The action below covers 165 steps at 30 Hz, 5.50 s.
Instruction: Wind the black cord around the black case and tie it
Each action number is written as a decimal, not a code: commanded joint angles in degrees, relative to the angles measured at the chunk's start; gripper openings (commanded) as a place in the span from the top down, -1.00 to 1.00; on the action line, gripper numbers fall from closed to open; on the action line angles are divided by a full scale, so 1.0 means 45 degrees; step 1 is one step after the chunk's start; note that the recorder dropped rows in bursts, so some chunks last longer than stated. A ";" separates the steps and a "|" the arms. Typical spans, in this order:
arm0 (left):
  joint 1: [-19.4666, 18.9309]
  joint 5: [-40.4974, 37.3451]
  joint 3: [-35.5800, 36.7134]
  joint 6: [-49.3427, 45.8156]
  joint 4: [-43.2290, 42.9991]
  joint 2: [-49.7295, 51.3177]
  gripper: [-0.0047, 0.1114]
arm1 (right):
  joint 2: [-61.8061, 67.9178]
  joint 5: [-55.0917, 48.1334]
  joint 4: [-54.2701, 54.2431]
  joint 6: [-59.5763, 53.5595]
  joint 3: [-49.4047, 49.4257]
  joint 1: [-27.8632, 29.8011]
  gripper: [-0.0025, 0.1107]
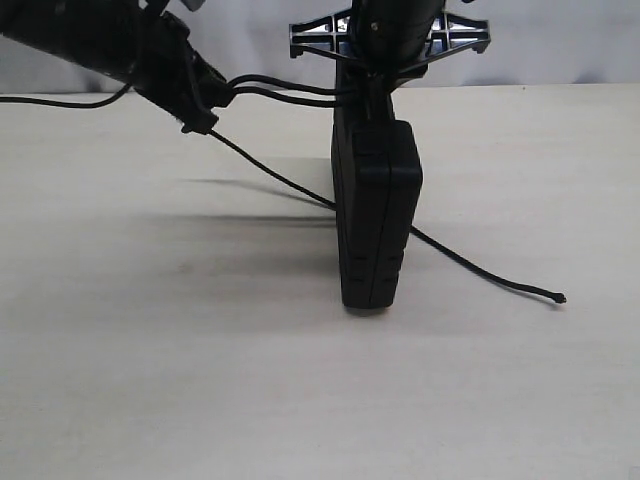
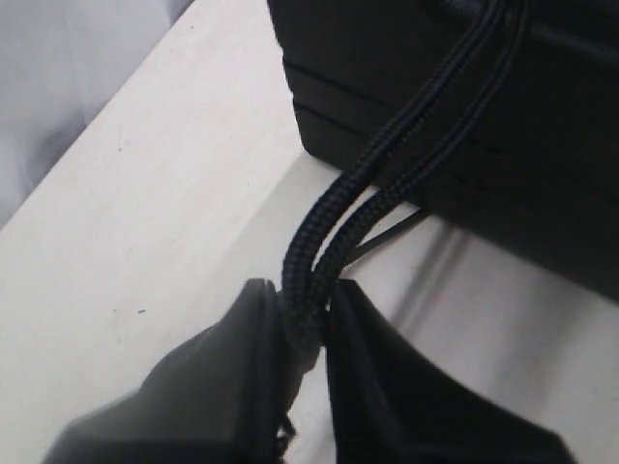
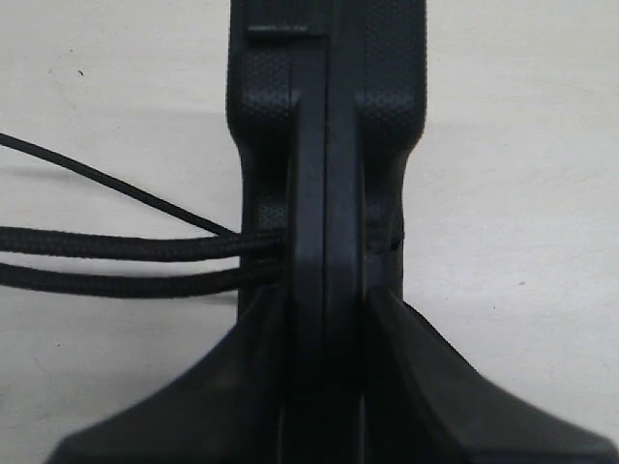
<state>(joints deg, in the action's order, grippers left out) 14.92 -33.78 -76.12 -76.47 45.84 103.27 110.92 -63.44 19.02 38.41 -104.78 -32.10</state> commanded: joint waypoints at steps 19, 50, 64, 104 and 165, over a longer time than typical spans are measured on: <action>0.2061 0.1349 -0.0008 -0.0863 0.0295 -0.0020 0.92 | -0.0129 0.0149 0.0178 -0.0041 -0.0101 0.0028 0.88; 0.2986 0.1882 -0.0008 -0.0992 0.2189 0.0067 0.88 | -0.0129 0.0149 0.0178 -0.0041 -0.0101 0.0028 0.88; 0.2986 0.1912 -0.0008 -0.0937 0.0505 0.0067 -0.08 | -0.0129 0.0149 0.0178 -0.0041 -0.0101 0.0028 0.88; 0.1440 -0.0217 -0.0007 0.0668 -0.2974 0.0974 -0.08 | -0.0129 0.0149 0.0178 -0.0041 -0.0101 0.0028 0.88; 0.1132 -0.2922 -0.0007 -0.2186 0.0191 0.1267 -0.29 | -0.0129 0.0149 0.0178 -0.0041 -0.0101 0.0028 0.88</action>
<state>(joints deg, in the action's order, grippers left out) 19.96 -45.48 -76.12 -92.53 54.72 109.26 110.92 -63.44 19.15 38.41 -104.78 -32.10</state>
